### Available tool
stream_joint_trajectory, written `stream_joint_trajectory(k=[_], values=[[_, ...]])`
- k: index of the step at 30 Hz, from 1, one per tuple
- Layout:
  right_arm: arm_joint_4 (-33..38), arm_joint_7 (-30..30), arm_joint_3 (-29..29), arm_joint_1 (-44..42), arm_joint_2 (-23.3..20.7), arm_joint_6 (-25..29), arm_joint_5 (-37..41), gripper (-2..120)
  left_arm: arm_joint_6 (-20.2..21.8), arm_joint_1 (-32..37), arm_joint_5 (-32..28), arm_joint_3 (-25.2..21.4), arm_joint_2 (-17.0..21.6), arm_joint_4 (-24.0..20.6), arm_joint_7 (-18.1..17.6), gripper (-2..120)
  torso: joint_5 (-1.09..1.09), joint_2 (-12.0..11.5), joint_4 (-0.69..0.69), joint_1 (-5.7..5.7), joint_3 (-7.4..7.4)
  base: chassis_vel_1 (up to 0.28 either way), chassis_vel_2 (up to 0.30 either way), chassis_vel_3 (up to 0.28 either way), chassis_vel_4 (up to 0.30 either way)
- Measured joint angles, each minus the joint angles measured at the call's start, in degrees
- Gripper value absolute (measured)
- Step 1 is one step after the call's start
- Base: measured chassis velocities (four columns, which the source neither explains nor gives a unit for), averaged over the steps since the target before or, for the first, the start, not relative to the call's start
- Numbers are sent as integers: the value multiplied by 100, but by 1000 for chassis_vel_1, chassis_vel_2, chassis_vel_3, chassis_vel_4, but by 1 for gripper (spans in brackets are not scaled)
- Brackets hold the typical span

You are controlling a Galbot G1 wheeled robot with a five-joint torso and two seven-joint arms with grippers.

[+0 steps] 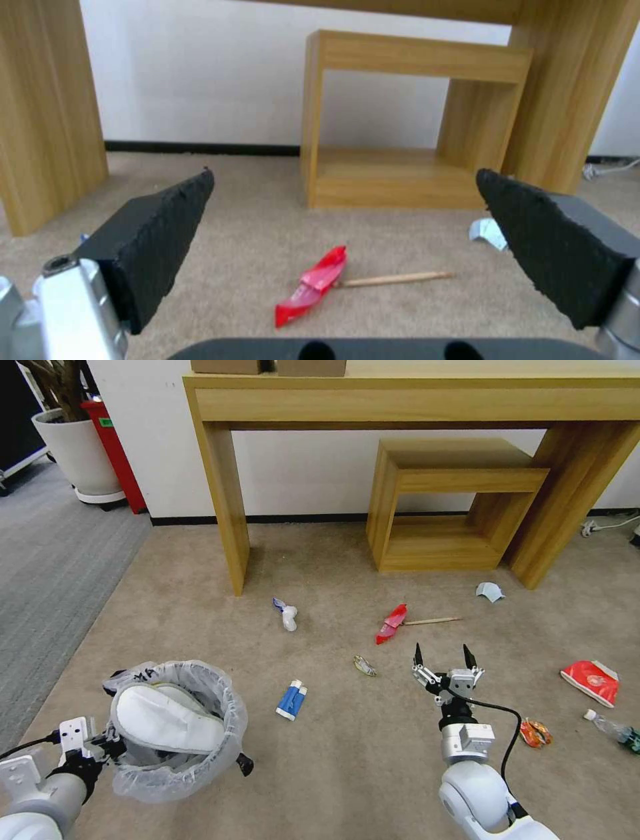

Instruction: Pick up the trash bin and place the garbage on the floor into it.

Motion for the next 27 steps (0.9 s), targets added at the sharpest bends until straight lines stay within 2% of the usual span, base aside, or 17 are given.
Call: stream_joint_trajectory(k=[7,18,20,21,22,23,24,25,26,27], values=[[39,3,-21,-15,4,-46,-3,100,-2,16,4,13,-18,-18,3,1,0,0,0,0,0,-7,6,4,-7],[33,41,-160,44,61,-10,62,100,-21,50,33,28,-48,-44,15,1,0,0,0,1,2,-84,101,96,-88],[145,168,-313,86,-13,-284,483,100,-22,47,42,41,-55,-44,17,1,0,0,-1,1,2,-57,23,51,-55],[253,282,-456,152,-101,-648,942,100,-23,37,53,49,-56,-43,17,1,0,0,-1,0,1,0,0,0,0],[253,282,-456,152,-101,-648,942,100,-23,37,53,49,-56,-43,17,1,0,0,-1,0,1,0,0,0,0],[318,340,-558,222,-165,-887,1234,100,-23,26,57,55,-56,-36,17,1,0,0,-1,0,0,0,0,0,0],[419,535,-786,459,-296,-1420,1888,100,-23,7,63,65,-59,-13,13,1,-1,0,-1,0,0,0,0,0,0],[450,680,-938,658,-361,-1699,2326,100,-23,-9,71,73,-67,1,12,1,0,0,-1,0,0,0,0,0,0],[450,680,-938,658,-361,-1699,2326,100,-23,-9,71,73,-67,1,12,1,0,0,-1,0,0,0,0,0,0],[451,868,-1140,931,-420,-1954,2837,100,-23,-31,84,83,-81,26,9,1,0,0,0,0,-1,0,0,0,0]])
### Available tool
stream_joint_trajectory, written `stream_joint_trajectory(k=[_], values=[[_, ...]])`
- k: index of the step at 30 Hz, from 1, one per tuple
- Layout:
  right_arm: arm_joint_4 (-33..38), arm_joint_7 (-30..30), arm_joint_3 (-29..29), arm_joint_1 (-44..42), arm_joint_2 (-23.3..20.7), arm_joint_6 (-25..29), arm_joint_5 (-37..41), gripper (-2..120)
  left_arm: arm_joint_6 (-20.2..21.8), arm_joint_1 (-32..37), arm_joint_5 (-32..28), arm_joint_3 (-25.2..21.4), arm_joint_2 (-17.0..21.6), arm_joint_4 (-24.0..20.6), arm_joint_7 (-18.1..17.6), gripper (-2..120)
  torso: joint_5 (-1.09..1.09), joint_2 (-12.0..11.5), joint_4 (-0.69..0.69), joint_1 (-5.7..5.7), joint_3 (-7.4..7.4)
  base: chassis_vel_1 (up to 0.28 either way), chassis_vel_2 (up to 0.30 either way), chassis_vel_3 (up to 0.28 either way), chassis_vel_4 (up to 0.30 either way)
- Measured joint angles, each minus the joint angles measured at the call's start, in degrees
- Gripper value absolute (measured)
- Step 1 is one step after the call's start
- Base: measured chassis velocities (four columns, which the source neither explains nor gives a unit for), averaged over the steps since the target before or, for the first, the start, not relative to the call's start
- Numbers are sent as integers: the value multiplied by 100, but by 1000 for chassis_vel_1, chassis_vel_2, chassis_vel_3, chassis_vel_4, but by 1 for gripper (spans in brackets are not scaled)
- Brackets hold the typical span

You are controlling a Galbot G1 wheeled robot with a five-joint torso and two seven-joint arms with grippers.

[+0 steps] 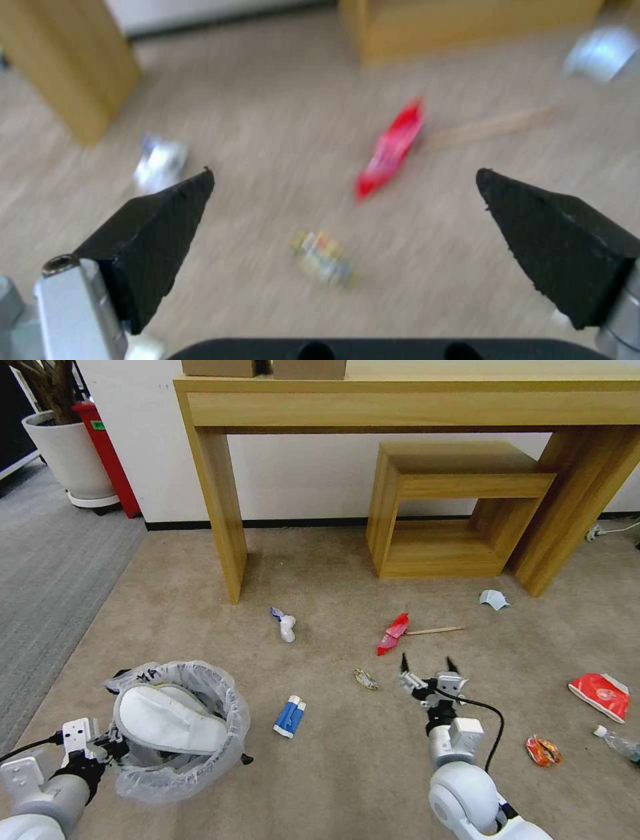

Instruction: Pick up the trash bin and place the garbage on the floor into it.

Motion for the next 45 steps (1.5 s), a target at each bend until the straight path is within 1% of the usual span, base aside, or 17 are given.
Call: stream_joint_trajectory(k=[2,3,5,6,8,10,12,15,16,17,18,19,20,24,33,42,45], values=[[-61,151,-311,368,-109,-237,677,100,9,-92,31,55,-8,73,-16,1,1,0,2,0,1,0,0,0,0],[-61,151,-311,368,-109,-237,677,100,9,-92,31,55,-8,73,-16,1,1,0,2,0,1,0,0,0,0],[-109,324,-531,584,-171,-359,1158,100,39,-232,36,140,26,166,-51,1,-1,0,1,0,1,0,0,0,0],[-218,530,-823,847,-203,-492,1693,100,65,-361,35,216,61,264,-68,1,-2,0,-2,0,1,0,0,0,0],[-306,596,-970,980,-201,-554,1915,100,70,-381,36,225,67,295,-69,1,-1,0,-3,0,1,0,0,0,0],[-633,775,-1447,1414,-68,-642,2415,100,81,-384,53,216,62,338,-86,1,-1,0,-1,0,1,0,0,0,0],[-656,785,-1479,1442,-49,-651,2447,100,82,-384,53,215,62,339,-86,1,-1,0,-1,0,1,0,0,0,0],[-973,896,-1924,1871,296,-787,2878,100,84,-379,65,174,25,347,-105,1,-1,0,0,0,1,0,0,0,0],[-973,896,-1924,1871,296,-787,2878,100,84,-379,65,174,25,347,-105,1,-1,0,0,0,1,0,0,0,0],[-1076,956,-2044,1994,441,-817,2977,100,84,-378,71,173,10,348,-107,1,-2,0,-1,0,1,0,0,0,0],[-1367,1045,-2357,2275,816,-836,3086,100,86,-376,95,174,-41,349,-106,1,0,0,0,0,2,0,0,0,0],[-1623,1084,-2610,2474,1079,-844,3096,100,85,-369,120,173,-79,349,-108,1,-1,0,1,0,1,0,0,0,0],[-1623,1084,-2610,2474,1079,-844,3096,100,85,-369,120,173,-79,349,-108,1,-1,0,1,0,1,0,0,0,0],[-2385,1118,-2916,2718,1543,-862,2940,100,83,-353,132,144,-128,346,-106,1,-1,0,0,0,1,0,0,0,0],[-3236,927,-3186,2876,1878,-728,2714,100,74,-357,200,179,-252,358,-82,1,-1,0,0,0,1,0,0,0,0],[-3912,682,-3408,2973,2187,-563,2459,99,42,-318,181,160,-240,305,-66,1,0,0,0,0,0,0,0,0,0],[-4326,542,-3464,3032,2353,-439,2294,97,27,-271,171,159,-242,241,-44,1,0,0,0,0,1,0,0,0,0]])
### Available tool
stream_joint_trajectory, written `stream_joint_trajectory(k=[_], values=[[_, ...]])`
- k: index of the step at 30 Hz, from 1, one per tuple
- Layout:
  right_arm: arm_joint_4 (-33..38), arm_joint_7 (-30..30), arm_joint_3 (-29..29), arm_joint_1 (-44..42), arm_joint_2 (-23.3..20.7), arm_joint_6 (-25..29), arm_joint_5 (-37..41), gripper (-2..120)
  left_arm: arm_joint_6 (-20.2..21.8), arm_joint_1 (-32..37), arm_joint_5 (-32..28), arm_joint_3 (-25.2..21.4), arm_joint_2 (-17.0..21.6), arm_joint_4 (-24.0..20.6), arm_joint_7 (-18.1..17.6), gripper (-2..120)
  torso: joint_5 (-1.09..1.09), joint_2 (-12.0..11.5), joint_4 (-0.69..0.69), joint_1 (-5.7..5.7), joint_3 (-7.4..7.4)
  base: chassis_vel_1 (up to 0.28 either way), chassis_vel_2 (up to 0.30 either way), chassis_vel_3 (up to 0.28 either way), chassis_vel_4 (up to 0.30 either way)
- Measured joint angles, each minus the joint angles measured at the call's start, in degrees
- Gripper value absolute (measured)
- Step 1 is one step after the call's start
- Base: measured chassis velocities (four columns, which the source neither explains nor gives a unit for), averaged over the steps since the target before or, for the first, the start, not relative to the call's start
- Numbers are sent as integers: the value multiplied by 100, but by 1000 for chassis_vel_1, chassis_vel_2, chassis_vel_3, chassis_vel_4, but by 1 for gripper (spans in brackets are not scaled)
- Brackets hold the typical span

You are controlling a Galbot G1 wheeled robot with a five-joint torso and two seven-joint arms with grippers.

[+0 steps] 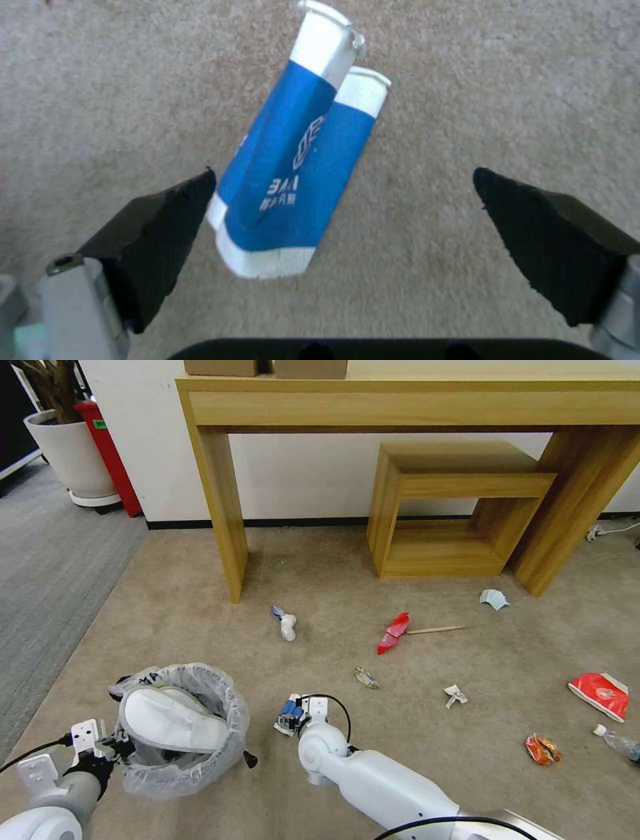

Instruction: Pick up the trash bin and place the garbage on the floor into it.

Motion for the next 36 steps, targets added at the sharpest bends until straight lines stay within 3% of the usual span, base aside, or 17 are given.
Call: stream_joint_trajectory(k=[10,17,23,26,34,36], values=[[-809,-324,-137,55,399,285,-326,83,-55,91,-79,-10,42,-156,71,1,0,0,0,0,0,0,0,0,0],[-1224,-533,-251,80,668,517,-579,58,-116,111,-104,8,78,-196,125,1,0,0,0,0,0,0,0,0,0],[-1261,-573,-298,93,665,580,-658,41,-153,112,-102,18,70,-195,168,1,0,0,0,0,0,0,0,0,0],[-1237,-592,-312,68,548,627,-724,25,-161,76,-100,41,62,-186,181,1,0,0,0,0,0,0,0,0,0],[-1162,-720,-319,-46,301,771,-875,1,-163,-6,-99,78,36,-115,172,1,2,0,0,0,0,0,0,0,0],[-1093,-744,-310,-75,230,802,-886,0,-163,-19,-103,75,45,-90,165,1,2,0,0,0,0,0,0,0,0]])
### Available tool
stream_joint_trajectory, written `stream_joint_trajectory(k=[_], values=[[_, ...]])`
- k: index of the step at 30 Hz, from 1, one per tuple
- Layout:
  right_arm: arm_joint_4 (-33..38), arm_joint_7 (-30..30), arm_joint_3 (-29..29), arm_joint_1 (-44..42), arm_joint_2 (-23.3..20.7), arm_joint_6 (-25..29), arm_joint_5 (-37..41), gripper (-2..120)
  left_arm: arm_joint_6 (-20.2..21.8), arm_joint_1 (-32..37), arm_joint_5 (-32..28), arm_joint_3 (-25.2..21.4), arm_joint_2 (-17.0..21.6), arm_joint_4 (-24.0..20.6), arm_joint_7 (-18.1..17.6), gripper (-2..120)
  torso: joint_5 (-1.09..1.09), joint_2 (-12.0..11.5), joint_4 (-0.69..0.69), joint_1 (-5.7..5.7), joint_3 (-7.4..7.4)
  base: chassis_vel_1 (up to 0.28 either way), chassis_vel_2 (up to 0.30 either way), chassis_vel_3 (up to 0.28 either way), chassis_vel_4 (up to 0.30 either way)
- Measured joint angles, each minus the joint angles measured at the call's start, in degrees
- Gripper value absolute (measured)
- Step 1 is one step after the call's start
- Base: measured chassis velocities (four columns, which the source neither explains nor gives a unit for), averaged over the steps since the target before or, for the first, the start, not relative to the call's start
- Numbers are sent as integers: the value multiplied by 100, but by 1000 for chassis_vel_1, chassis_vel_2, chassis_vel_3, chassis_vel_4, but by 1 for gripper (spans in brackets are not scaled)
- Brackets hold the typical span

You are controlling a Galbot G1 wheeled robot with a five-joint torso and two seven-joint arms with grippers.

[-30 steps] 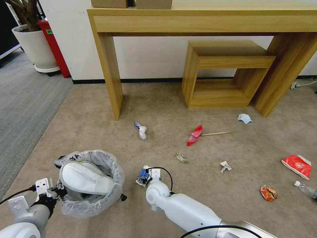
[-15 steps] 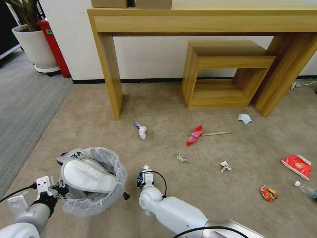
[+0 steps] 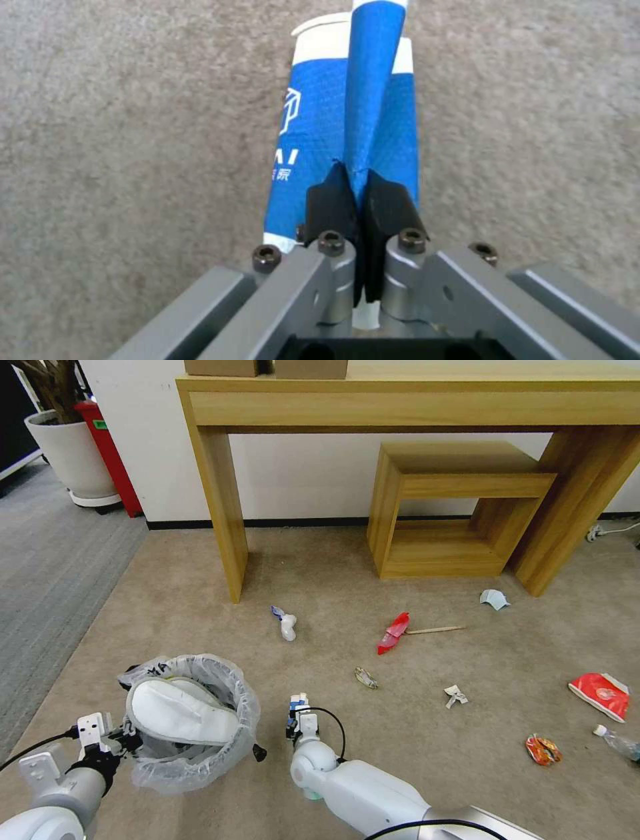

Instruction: Pick up the trash bin and place the garbage on the floor into it.

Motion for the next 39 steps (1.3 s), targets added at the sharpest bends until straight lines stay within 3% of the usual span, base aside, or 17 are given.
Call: stream_joint_trajectory(k=[3,11,15,16,19,21,23,28,31,36,39], values=[[224,-65,72,-66,-164,99,-60,0,4,-21,-25,-16,39,53,-22,1,-1,0,-1,0,1,0,0,0,0],[1853,-443,713,-271,-853,448,-269,0,86,-61,-124,-38,137,141,-98,1,-1,0,0,0,0,0,0,0,0],[3303,-813,1075,-384,-1624,683,-308,0,120,-40,-159,-39,179,123,-112,1,1,0,-1,0,1,0,0,0,0],[3303,-813,1075,-384,-1624,683,-308,0,120,-40,-159,-39,179,123,-112,1,1,0,-1,0,1,0,0,0,0],[4472,-1339,1130,-320,-2374,960,-257,0,122,-28,-159,-34,173,93,-114,1,0,0,-2,0,0,0,0,0,0],[4749,-1536,1105,-254,-2540,1084,-216,0,124,-26,-158,-31,166,78,-114,1,0,0,-2,0,0,0,0,0,0],[5354,-2054,987,-42,-2841,1284,-26,0,127,-14,-155,-30,136,19,-118,1,0,0,-1,0,0,0,0,0,0],[5866,-2503,737,277,-3028,1432,235,0,132,22,-139,-29,81,-64,-121,1,0,0,0,0,0,0,0,0,0],[6126,-2801,159,711,-3131,1563,515,0,134,60,-115,-29,24,-160,-122,1,0,0,-1,0,0,0,0,0,0],[6238,-2715,-561,1262,-3106,1504,747,0,137,108,-95,-45,-41,-265,-122,1,-1,0,-1,0,0,0,0,0,0],[6261,-2343,-1204,1898,-2952,1346,993,0,137,160,-72,-77,-134,-368,-119,1,-1,0,0,0,0,0,0,0,0]])
